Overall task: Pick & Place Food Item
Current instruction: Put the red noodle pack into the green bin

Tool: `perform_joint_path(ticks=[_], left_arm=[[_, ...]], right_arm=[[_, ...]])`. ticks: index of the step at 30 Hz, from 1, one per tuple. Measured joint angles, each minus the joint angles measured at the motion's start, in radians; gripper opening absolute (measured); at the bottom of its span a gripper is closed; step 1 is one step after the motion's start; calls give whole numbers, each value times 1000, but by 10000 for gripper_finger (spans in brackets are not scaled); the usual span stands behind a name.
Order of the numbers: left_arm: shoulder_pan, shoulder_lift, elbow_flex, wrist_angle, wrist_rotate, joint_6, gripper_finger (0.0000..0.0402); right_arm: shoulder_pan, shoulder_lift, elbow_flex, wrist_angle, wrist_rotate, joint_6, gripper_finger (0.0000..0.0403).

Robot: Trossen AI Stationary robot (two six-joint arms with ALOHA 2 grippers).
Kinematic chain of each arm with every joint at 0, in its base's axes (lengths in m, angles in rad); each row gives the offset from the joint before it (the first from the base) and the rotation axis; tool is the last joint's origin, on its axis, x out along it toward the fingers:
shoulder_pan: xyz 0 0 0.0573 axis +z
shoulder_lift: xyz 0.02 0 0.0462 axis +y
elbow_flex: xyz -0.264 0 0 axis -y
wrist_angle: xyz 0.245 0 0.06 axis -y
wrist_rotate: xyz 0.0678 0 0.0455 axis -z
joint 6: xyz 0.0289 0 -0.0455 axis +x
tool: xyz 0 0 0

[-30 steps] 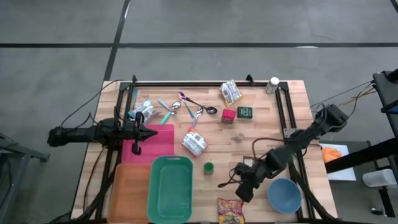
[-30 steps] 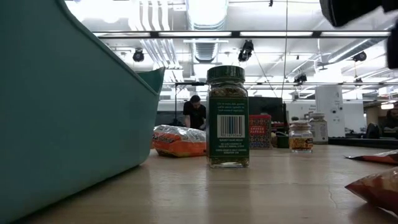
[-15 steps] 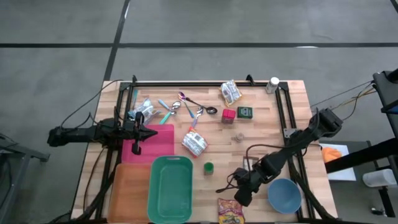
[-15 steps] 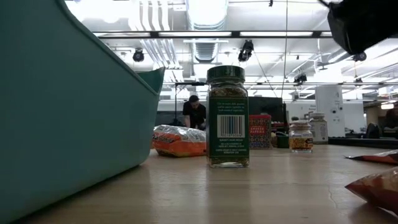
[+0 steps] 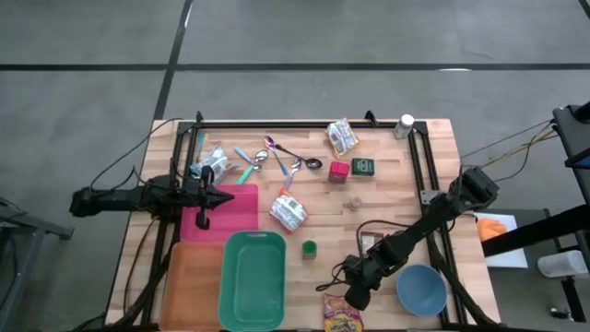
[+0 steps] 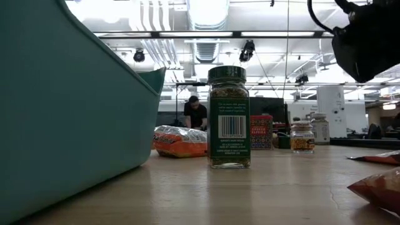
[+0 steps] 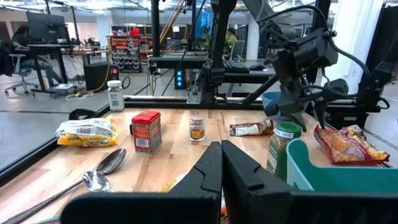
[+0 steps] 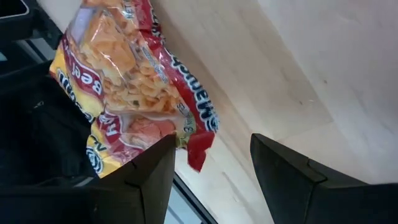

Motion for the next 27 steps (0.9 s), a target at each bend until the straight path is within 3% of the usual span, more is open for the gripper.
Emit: perform_joint_path(ticks=[22,27], left_arm=[[0,17,0,0,0,0,0],[0,17,0,0,0,0,0]], right_arm=[[0,-1,-4,9,-14,-19,204],[0,-2,-4,3,-17,-28,159]])
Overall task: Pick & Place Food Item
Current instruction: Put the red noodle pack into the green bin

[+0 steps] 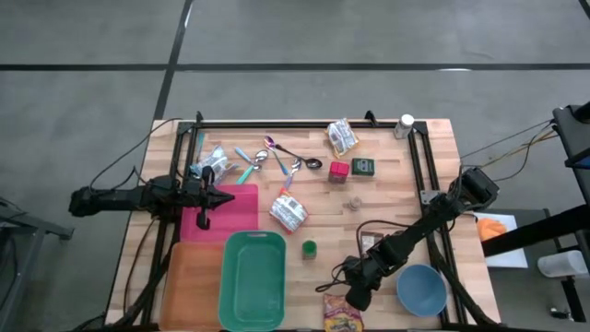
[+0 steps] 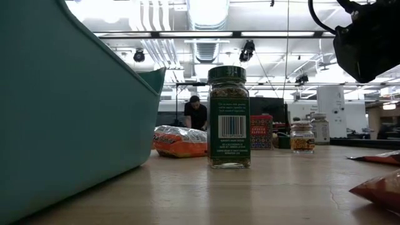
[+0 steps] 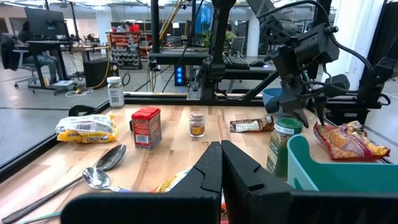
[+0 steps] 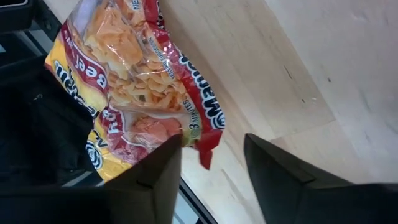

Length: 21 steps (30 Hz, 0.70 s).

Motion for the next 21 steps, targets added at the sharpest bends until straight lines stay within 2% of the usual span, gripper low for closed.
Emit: perform_joint_path(ticks=[6,11,21], left_arm=[[0,0,0,0,0,0,0],[0,0,0,0,0,0,0],[0,0,0,0,0,0,0]], right_arm=[[0,-1,-1,-27,0,-17,69],[0,-1,-2,-28,0,-28,18],[-12,-3,-2,-83,34,-46,10]])
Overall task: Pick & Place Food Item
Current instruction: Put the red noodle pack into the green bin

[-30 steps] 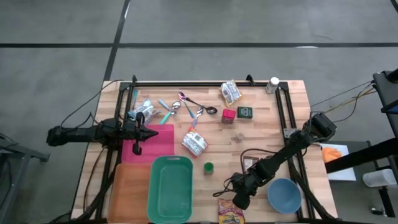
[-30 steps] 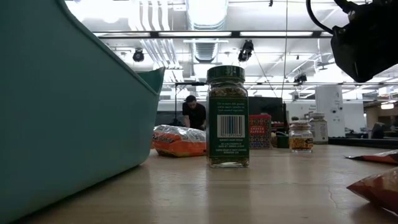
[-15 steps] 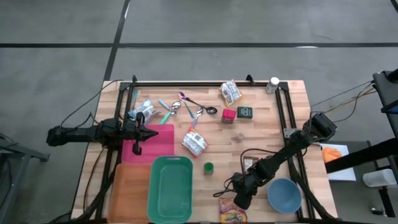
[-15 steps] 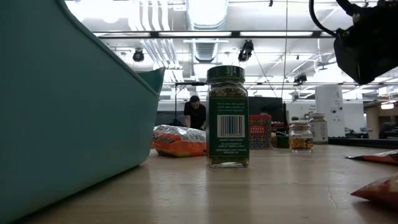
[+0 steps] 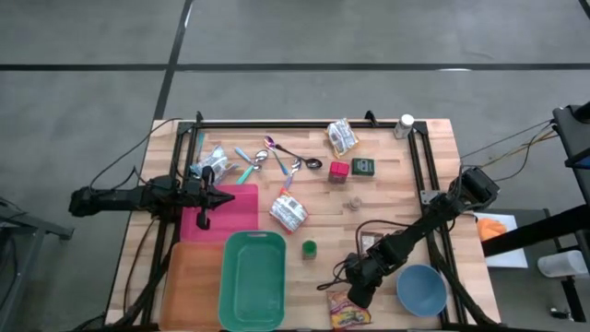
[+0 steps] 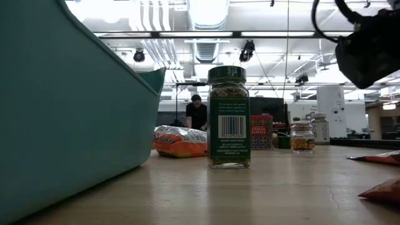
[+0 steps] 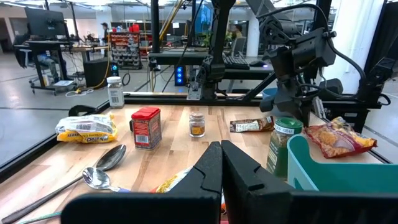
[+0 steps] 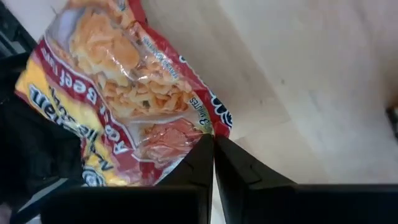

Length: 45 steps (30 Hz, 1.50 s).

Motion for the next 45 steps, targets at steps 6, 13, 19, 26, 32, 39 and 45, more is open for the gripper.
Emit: perform_joint_path(ticks=[6,13,19,26,32,39,45], left_arm=[[0,0,0,0,0,0,0],[0,0,0,0,0,0,0],[0,0,0,0,0,0,0],[0,0,0,0,0,0,0],[0,0,0,0,0,0,0],[0,0,0,0,0,0,0],[0,0,0,0,0,0,0]], right_arm=[[-32,-21,0,-65,109,-18,10],[-79,-67,0,-154,291,-44,10],[-139,-71,0,-144,386,-135,10],[-183,-64,0,-129,383,-188,10],[-183,-64,0,-119,383,-187,10],[-183,-63,-1,-115,383,-183,49],[-183,-56,-3,-113,388,-186,93]])
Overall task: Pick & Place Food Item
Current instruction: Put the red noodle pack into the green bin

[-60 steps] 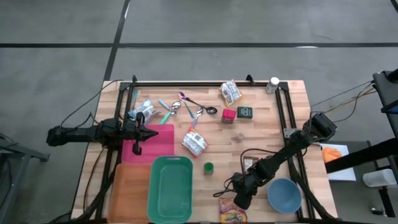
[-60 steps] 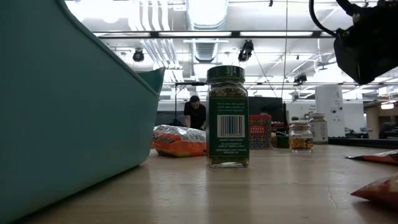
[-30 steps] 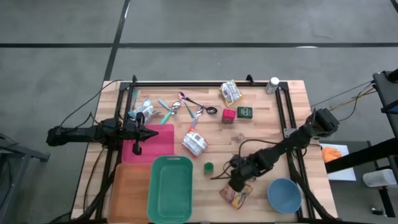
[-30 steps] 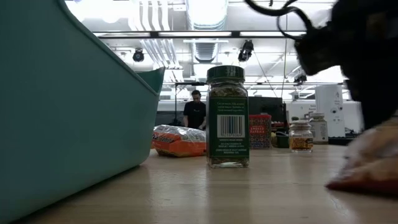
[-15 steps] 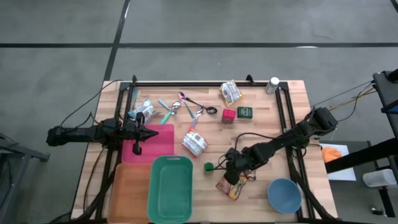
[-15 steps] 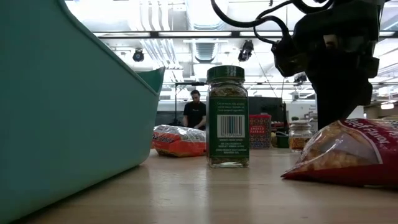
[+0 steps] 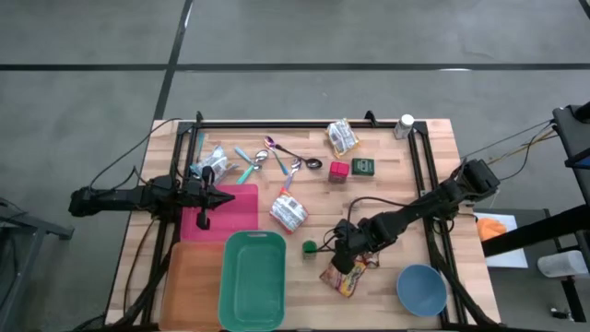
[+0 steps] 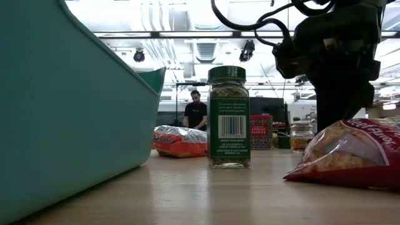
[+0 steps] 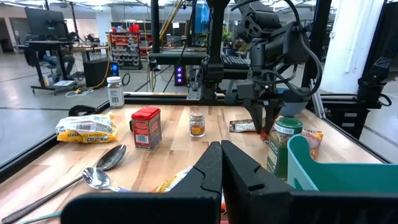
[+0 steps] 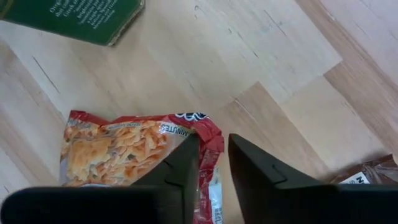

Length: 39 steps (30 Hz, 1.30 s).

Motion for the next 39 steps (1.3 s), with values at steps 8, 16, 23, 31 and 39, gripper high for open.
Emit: perform_joint_path(ticks=[8,16,23,31,39], left_arm=[[0,0,0,0,0,0,0],[0,0,0,0,0,0,0],[0,0,0,0,0,0,0],[0,7,0,0,0,0,0],[0,7,0,0,0,0,0]], right_arm=[[0,-19,0,-5,29,-1,159],[6,-53,0,18,54,-12,215],[26,-40,0,95,53,13,220],[27,-1,-1,72,73,71,220],[27,0,-1,75,105,104,220]])
